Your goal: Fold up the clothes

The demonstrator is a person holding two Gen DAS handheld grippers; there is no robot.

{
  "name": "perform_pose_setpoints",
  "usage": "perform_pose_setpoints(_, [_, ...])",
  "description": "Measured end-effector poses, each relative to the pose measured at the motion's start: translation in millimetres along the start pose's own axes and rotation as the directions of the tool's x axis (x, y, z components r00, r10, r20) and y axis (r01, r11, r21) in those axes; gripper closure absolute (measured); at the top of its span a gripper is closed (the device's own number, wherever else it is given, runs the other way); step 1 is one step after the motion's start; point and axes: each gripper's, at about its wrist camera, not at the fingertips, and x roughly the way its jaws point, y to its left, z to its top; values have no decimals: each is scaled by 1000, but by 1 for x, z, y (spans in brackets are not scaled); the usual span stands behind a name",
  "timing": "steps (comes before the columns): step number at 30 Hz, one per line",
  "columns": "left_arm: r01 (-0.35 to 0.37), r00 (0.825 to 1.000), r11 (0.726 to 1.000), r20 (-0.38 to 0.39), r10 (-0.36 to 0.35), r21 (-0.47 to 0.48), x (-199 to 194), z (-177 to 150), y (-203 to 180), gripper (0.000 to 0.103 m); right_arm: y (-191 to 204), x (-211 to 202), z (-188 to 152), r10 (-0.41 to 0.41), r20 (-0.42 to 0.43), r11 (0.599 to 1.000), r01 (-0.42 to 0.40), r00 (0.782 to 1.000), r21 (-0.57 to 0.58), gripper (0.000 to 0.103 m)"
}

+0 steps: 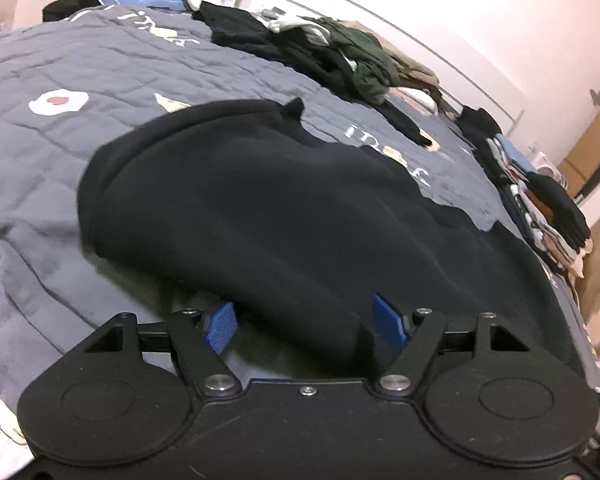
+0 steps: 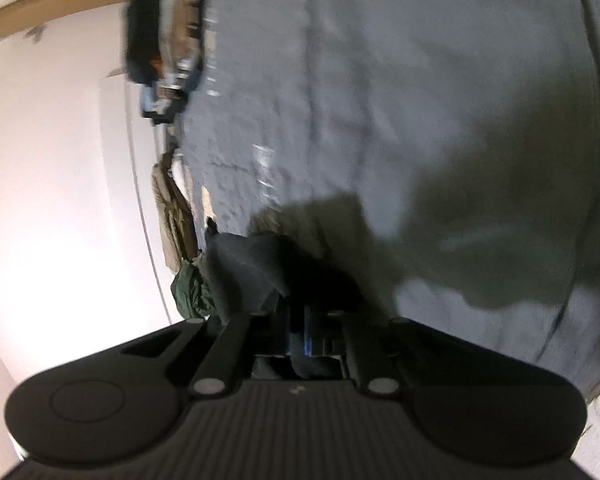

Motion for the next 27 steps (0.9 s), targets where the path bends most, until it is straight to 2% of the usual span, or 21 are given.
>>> perform_pose_setpoints(2, [-2, 1000, 1000, 2, 2, -4, -1, 1, 3, 39, 24, -10, -4, 25, 38, 990, -20, 999, -139, 98])
perform_pose_setpoints(4, [-13, 1000, 1000, -4, 13, -7, 1, 2, 6, 40, 50, -18, -14, 49, 85, 946, -19, 995, -324, 98])
perform_pose_setpoints(5, [-22, 1000, 1000, -9, 22, -15, 3, 2, 8, 40, 56, -20, -18, 59, 106, 925, -15, 993, -379, 98])
perform_pose_setpoints(6, [-27, 1000, 999, -15, 27, -25, 3, 3, 10, 41, 55, -20, -18, 64, 117, 923, -14, 991, -385, 98])
perform_pose_setpoints(8, [-2, 999, 998, -42, -1, -63, 2, 5, 15, 42, 39, -12, -7, 24, 119, 953, 14, 993, -304, 98])
perform_pose_setpoints(10, [69, 994, 993, -83, -76, -91, -3, 6, 14, 41, 21, -4, 2, -21, 103, 978, 42, 994, -206, 98])
perform_pose_setpoints(12, [149, 980, 985, -116, -159, -90, -10, 0, 6, 40, 13, -4, 3, -31, 96, 984, 47, 995, -170, 98])
perform_pose_setpoints(13, [195, 969, 977, -135, -206, -91, -13, -4, 0, 38, 14, -6, 2, -27, 93, 985, 42, 995, -167, 98])
perform_pose_setpoints(14, [258, 949, 961, -163, -271, -97, -14, -12, -8, 37, 16, -7, 1, -19, 88, 985, 34, 996, -169, 98])
perform_pose_setpoints(16, [365, 896, 923, -224, -383, -120, -12, -27, -27, 35, 16, -9, 1, -10, 82, 989, 22, 997, -148, 98])
perform_pose_setpoints(18, [435, 844, 879, -252, -474, -196, -4, -38, -46, 33, 13, -10, 1, -4, 78, 993, 13, 997, -116, 98])
perform_pose_setpoints(19, [460, 817, 854, -261, -515, -243, 2, -43, -55, 32, 9, -10, 1, -2, 76, 995, 9, 997, -95, 98])
perform_pose_setpoints(22, [453, 763, 778, -262, -591, -436, 35, -62, -76, 32, 3, -10, 1, 6, 66, 998, -3, 998, -60, 98])
perform_pose_setpoints(23, [437, 758, 763, -262, -597, -476, 46, -68, -83, 32, 3, -9, 1, 7, 64, 998, -3, 998, -60, 98])
perform_pose_setpoints(27, [355, 780, 735, -251, -574, -577, 82, -85, -98, 32, 1, -7, 0, 8, 60, 998, -5, 998, -57, 98])
